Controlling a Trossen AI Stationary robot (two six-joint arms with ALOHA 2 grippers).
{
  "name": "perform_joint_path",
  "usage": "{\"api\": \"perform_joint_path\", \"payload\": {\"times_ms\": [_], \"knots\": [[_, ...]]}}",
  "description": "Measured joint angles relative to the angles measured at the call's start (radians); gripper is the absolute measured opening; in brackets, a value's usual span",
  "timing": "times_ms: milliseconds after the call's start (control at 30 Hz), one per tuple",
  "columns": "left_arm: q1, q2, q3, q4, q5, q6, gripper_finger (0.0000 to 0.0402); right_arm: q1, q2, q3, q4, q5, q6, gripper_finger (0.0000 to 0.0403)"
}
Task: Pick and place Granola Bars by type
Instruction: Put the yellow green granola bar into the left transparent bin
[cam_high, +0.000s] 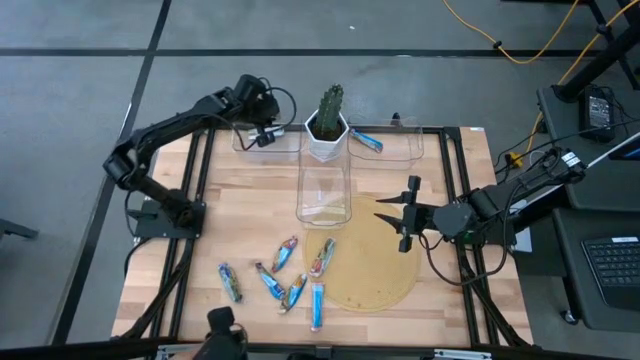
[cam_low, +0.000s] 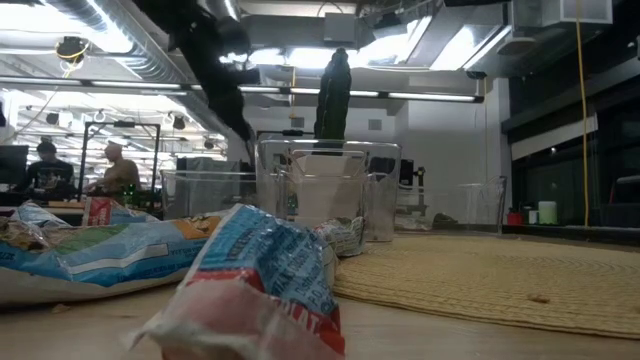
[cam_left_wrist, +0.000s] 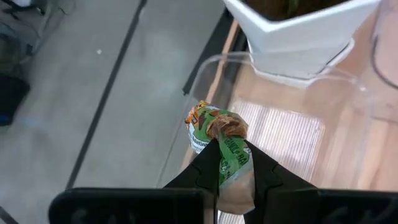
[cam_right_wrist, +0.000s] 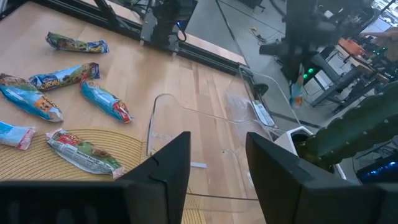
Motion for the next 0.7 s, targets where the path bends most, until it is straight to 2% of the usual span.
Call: {"api": "perform_joint_path", "payload": {"times_ms": [267,700], "knots": [[0.005,0.079,0.000,0.002,-0.003,-0.038,0.0024,0.000,0.000,0.000,-0.002,0.000,0.003,0.0158],[0.005,0.083,0.000,-0.028,-0.033,-0.098,0.0025,0.000,0.000,0.000,-0.004,0.000,0.003,0.0158]]}}
